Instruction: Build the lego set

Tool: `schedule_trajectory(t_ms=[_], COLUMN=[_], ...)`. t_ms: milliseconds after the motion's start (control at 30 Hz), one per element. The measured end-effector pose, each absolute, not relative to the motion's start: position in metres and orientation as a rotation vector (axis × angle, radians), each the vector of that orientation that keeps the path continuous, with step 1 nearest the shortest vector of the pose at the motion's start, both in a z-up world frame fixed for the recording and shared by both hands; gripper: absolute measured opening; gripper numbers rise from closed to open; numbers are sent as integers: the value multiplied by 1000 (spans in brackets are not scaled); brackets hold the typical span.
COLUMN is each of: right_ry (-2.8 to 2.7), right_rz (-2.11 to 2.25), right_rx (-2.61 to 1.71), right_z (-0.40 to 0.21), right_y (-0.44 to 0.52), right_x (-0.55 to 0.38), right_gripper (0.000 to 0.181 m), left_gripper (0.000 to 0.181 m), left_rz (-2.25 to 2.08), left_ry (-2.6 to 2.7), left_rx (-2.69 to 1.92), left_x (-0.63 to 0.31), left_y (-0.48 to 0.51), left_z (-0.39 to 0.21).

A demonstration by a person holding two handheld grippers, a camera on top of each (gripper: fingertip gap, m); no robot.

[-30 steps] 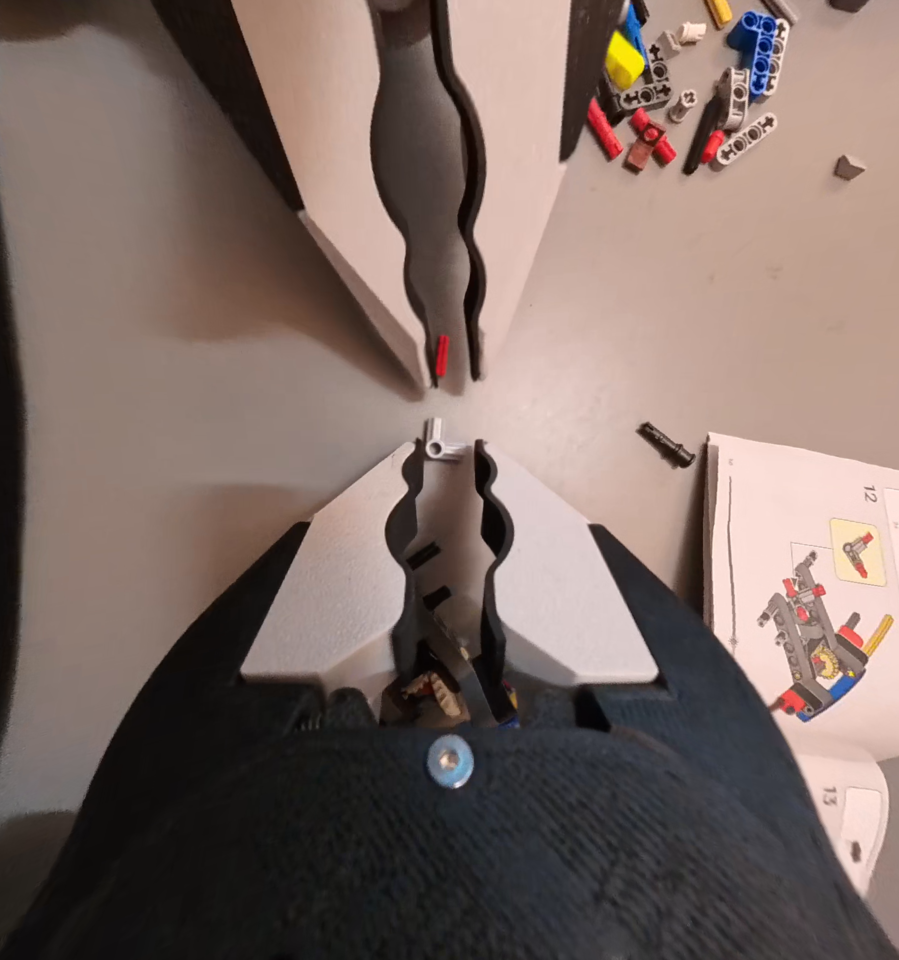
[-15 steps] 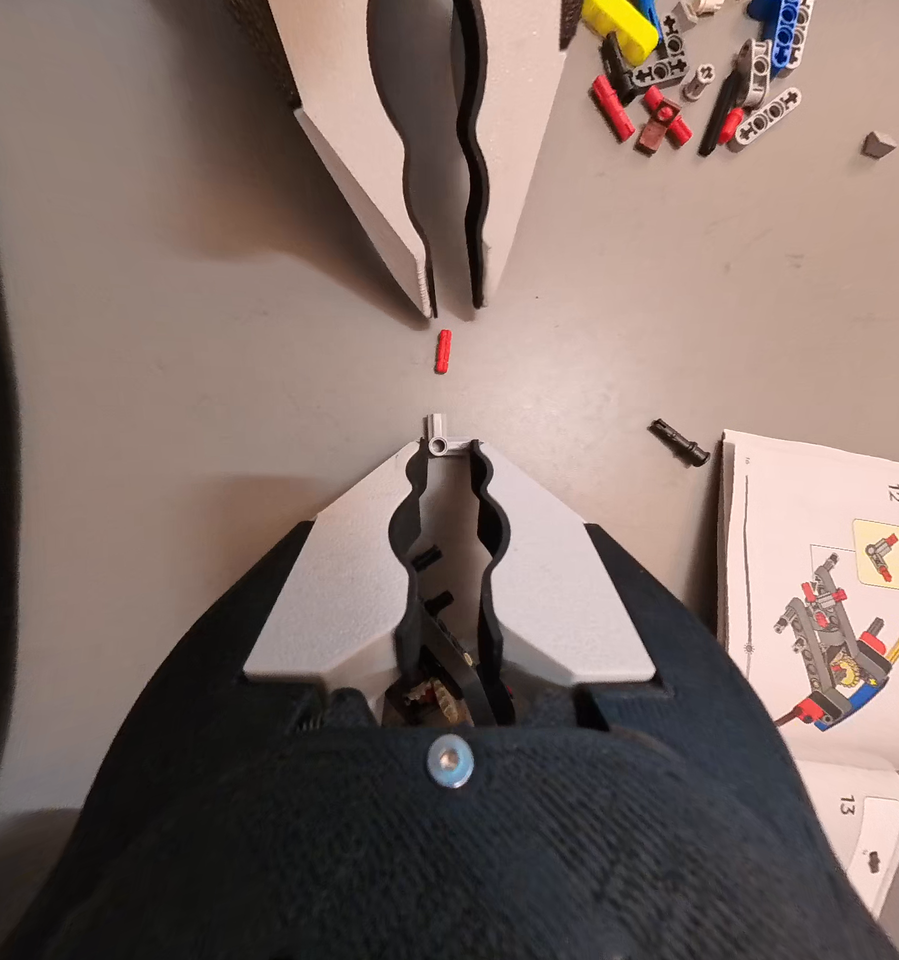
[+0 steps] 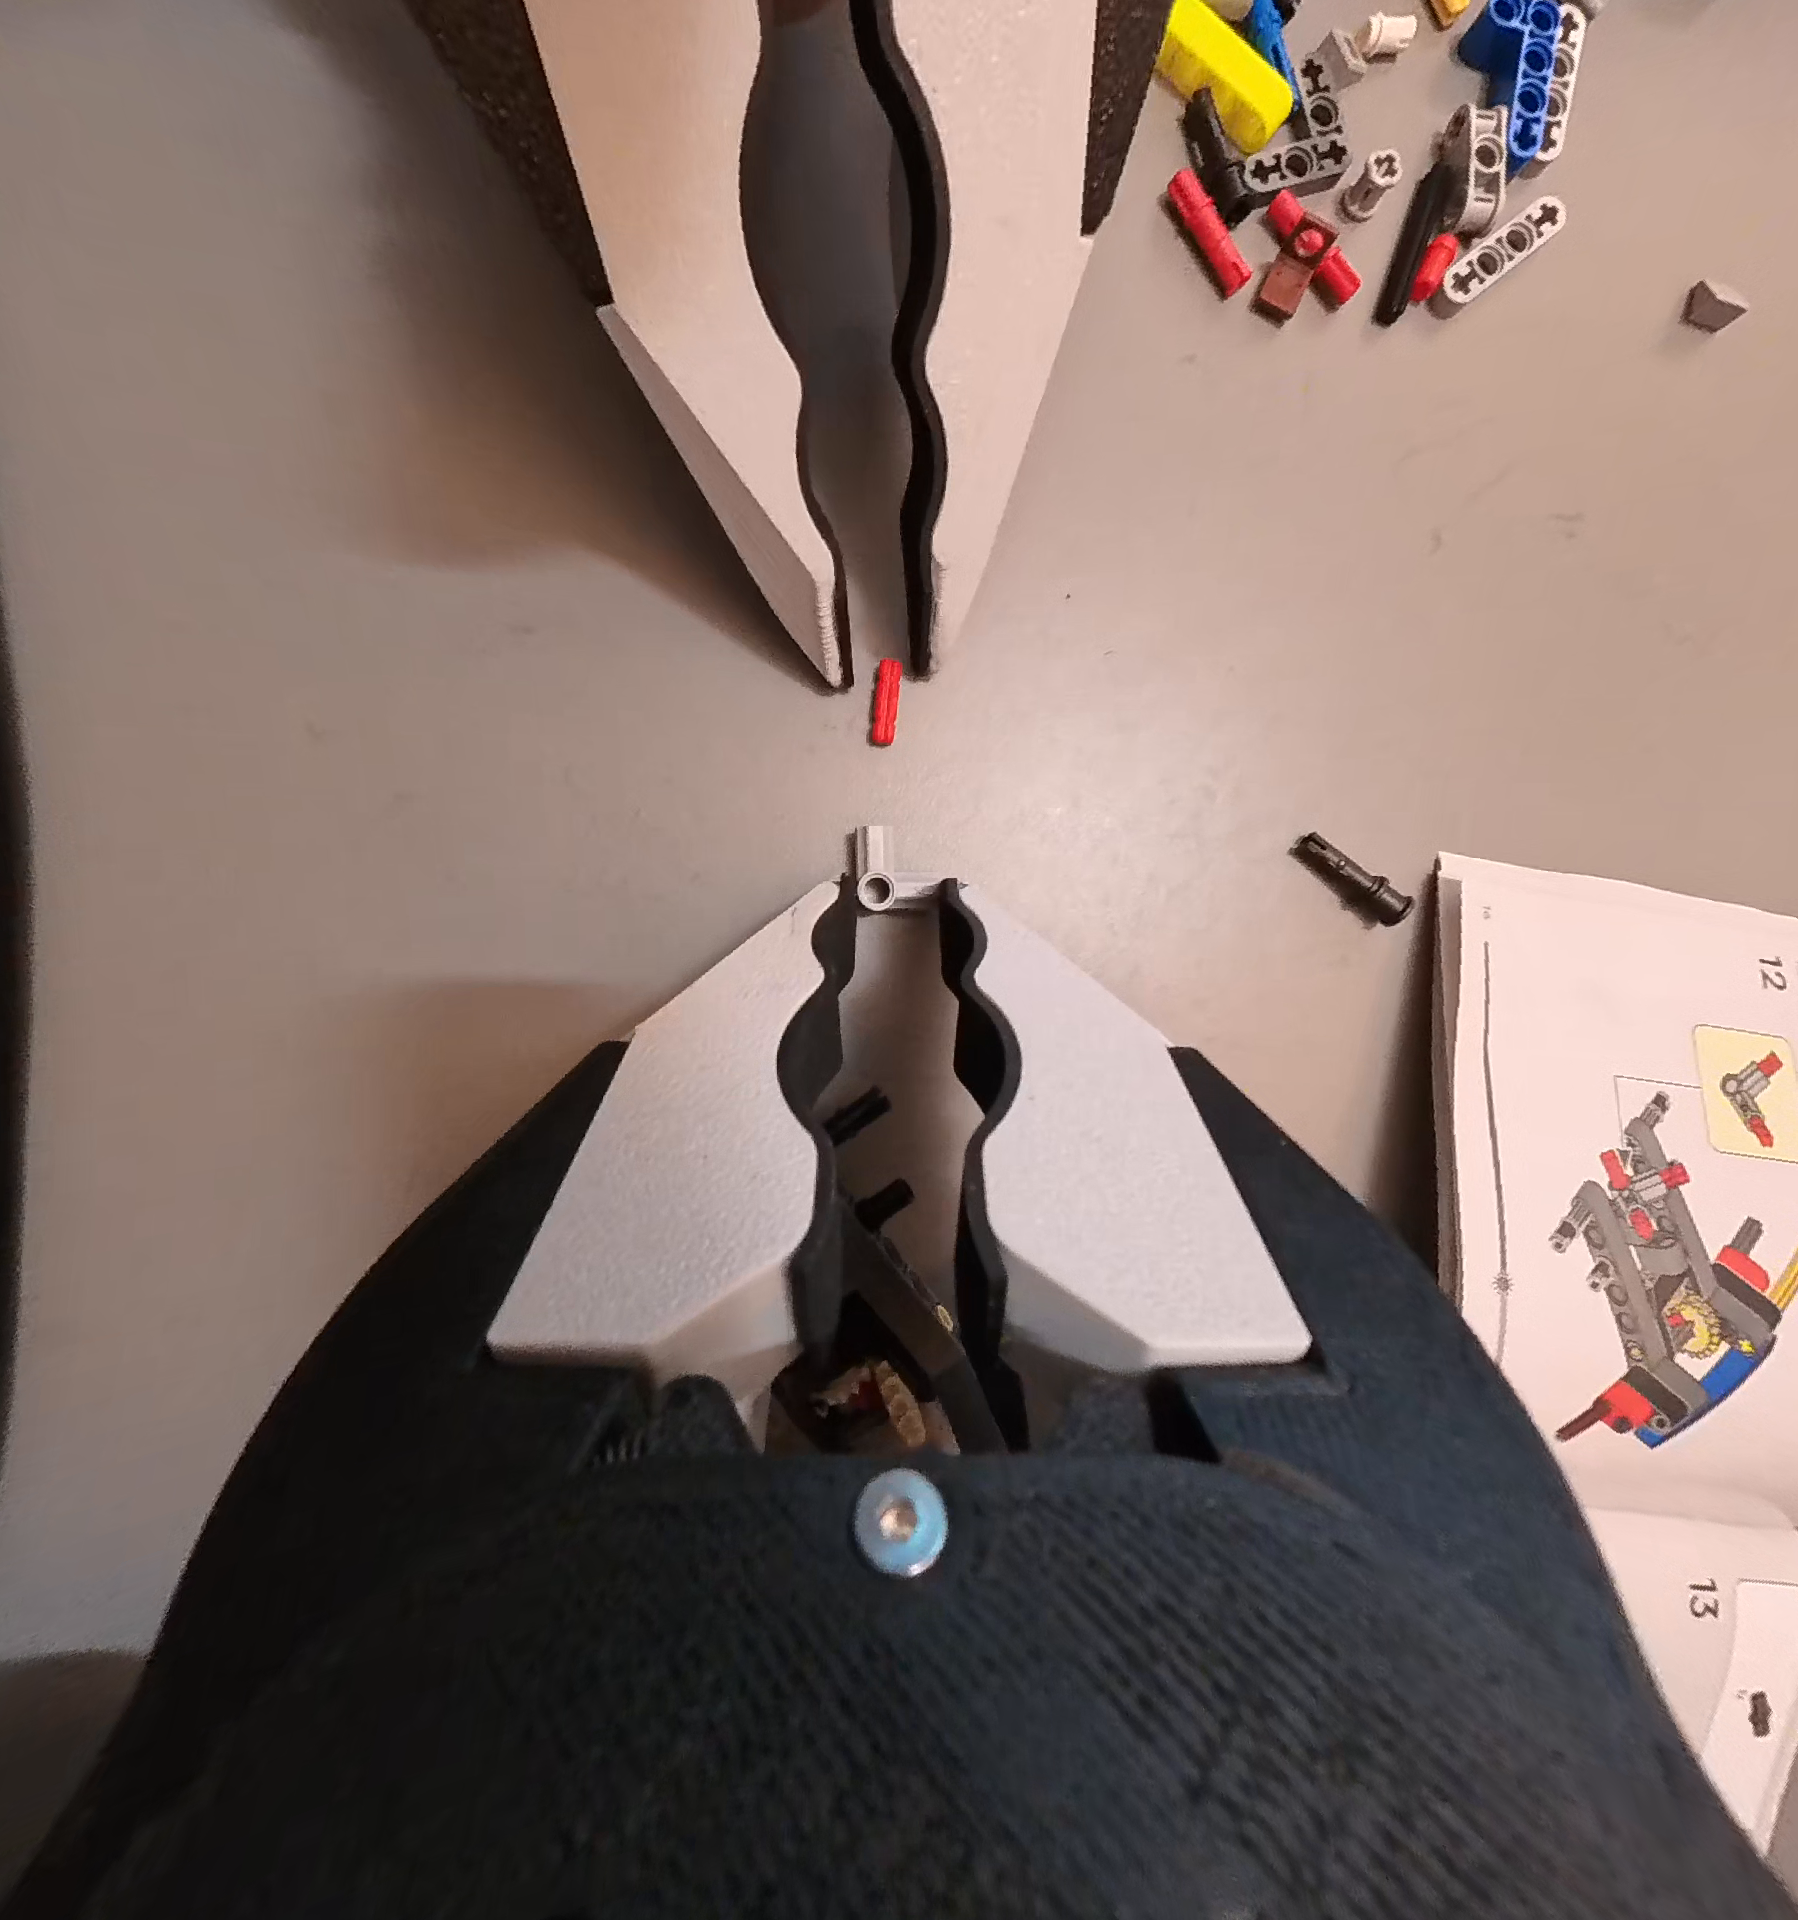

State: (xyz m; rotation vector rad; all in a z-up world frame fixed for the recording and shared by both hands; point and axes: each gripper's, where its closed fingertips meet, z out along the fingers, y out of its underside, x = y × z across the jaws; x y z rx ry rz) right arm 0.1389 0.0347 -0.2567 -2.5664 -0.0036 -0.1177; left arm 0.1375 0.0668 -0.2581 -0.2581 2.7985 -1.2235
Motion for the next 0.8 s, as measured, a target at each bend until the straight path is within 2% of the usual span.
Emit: schedule_trajectory(t_ms=[33,567,800], right_ry=[-4,25,33], right_rz=[-121,-116,-126], right_rx=[-2564,-2536,-2537], right_z=[-257,-257,-257], right_y=[35,35,35], right_x=[139,139,139], right_gripper=[14,14,14], left_gripper=[10,12,2], left_rz=[-1224,-1234,-1210], left_ry=[2797,2800,2780], left_rx=[-258,-287,-247], left_x=[138,136,134], left_y=[67,68,65], left_z=[-258,-257,-258])
